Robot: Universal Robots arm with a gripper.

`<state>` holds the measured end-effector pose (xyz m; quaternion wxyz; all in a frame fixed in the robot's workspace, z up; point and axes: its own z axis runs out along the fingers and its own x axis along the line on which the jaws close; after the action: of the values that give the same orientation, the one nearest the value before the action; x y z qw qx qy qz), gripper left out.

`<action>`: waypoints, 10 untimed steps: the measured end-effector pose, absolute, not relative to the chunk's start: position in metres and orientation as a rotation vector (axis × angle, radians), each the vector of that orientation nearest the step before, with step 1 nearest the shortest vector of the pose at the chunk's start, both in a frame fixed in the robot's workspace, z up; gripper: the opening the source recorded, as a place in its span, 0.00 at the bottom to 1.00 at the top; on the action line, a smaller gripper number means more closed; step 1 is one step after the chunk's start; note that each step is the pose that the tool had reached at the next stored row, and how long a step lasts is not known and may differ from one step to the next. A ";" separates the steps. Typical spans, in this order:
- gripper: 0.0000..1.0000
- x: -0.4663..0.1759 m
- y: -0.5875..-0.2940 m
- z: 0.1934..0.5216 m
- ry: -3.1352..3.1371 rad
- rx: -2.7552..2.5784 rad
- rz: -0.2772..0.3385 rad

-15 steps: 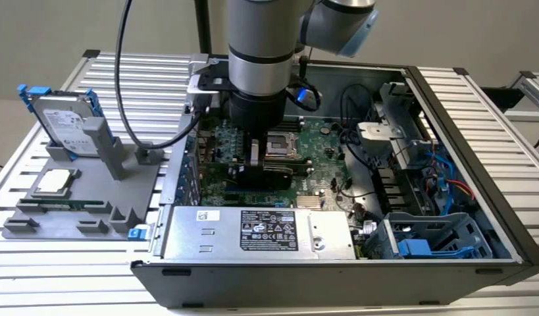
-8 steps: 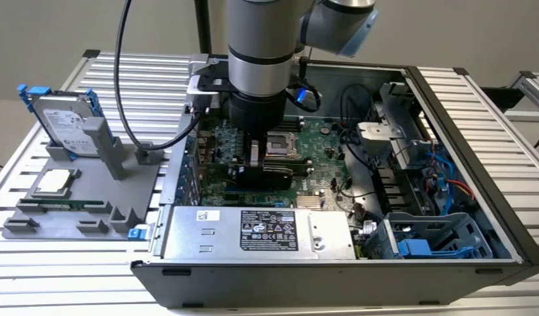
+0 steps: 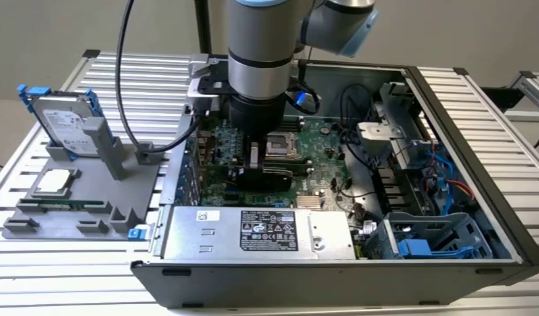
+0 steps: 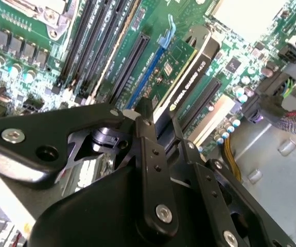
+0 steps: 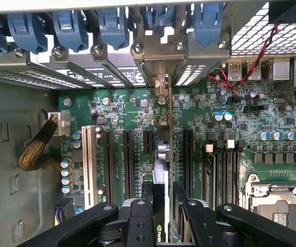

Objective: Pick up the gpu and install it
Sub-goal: 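Insert the gpu into the slot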

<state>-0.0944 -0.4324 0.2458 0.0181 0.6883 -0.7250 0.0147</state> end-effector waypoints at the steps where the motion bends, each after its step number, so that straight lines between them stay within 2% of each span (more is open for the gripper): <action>1: 0.00 -0.094 -0.432 0.244 -2.253 2.138 0.045; 10: 0.00 -0.094 -0.432 0.243 -2.253 2.139 0.046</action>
<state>-0.0943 -0.4323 0.2432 0.0176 0.6883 -0.7250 0.0148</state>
